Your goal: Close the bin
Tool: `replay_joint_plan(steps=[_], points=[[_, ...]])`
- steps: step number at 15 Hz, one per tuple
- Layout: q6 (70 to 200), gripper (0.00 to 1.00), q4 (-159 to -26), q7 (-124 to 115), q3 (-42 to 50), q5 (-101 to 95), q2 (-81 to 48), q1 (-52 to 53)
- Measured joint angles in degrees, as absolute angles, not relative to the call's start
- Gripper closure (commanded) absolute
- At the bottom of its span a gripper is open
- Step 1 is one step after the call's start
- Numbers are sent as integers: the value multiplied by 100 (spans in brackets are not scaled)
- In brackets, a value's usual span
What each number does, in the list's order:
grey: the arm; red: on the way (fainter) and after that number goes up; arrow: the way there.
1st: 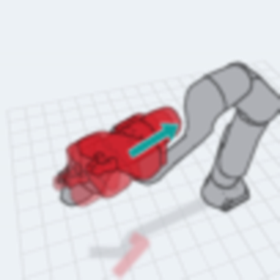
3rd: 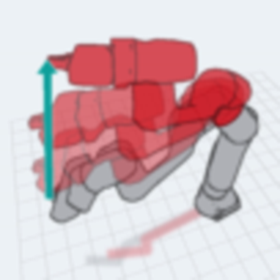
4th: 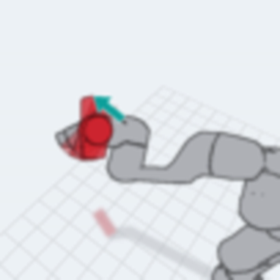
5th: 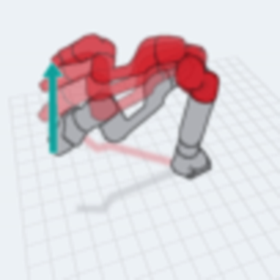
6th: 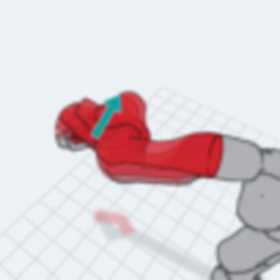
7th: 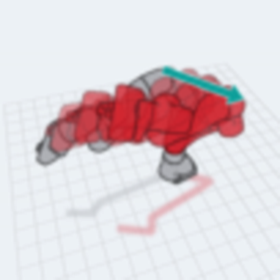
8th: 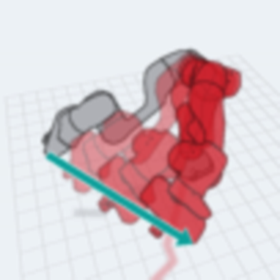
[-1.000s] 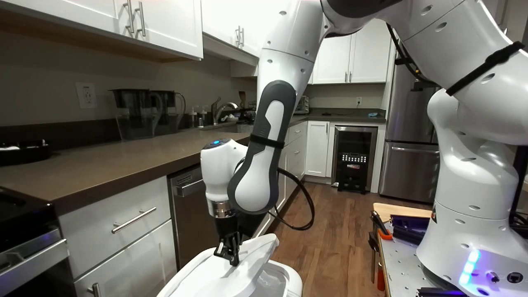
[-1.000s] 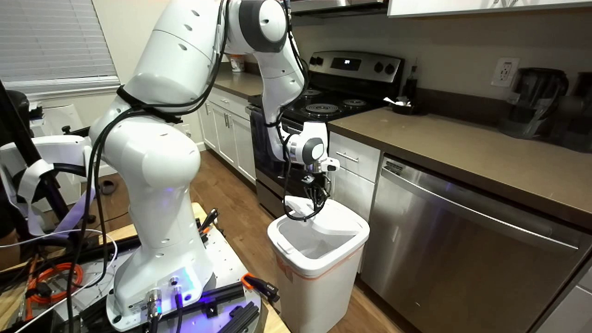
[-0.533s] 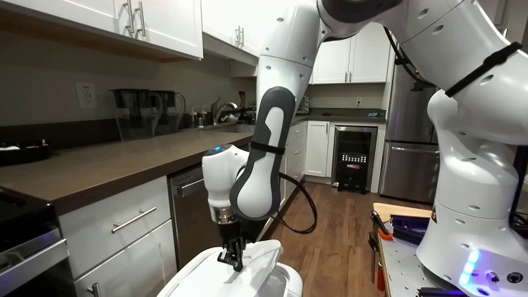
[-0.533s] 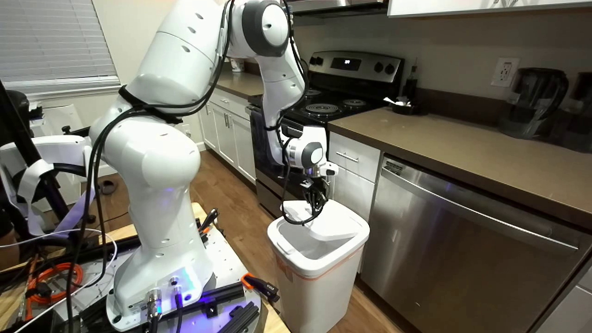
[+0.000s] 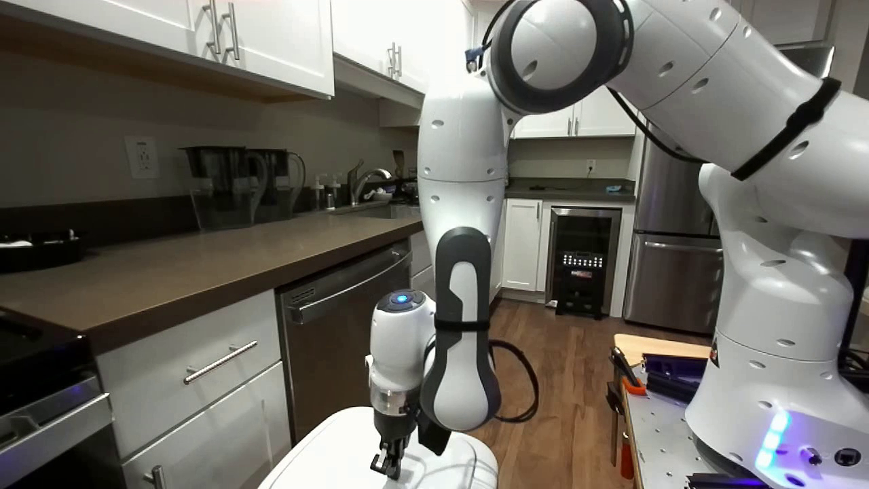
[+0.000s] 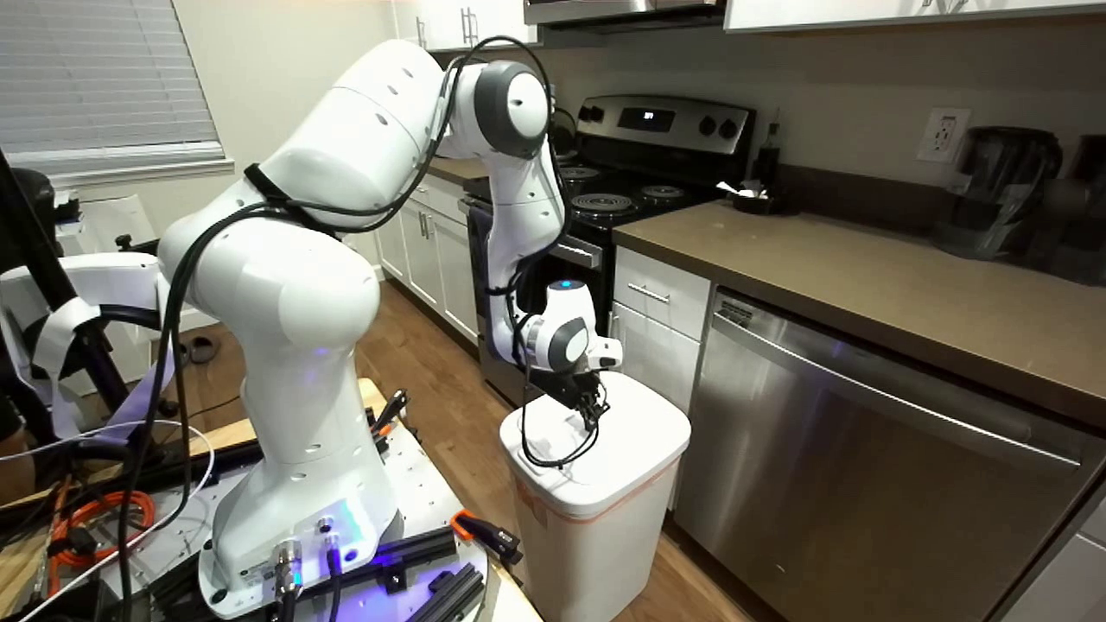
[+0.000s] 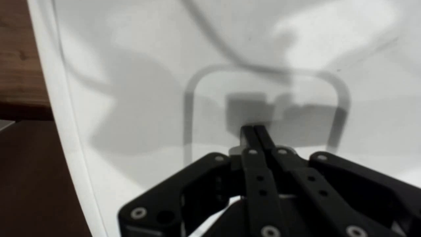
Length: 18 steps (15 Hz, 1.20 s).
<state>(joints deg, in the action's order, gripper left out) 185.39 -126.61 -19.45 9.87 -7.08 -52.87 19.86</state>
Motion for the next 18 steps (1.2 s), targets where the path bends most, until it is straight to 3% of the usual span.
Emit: replay_joint_plan(steps=[6,18], points=[[18641,94,-12752,-1525,785,-167,-5207,1843],[15555,94,-11665,-1441,499,-164,-4901,1604]])
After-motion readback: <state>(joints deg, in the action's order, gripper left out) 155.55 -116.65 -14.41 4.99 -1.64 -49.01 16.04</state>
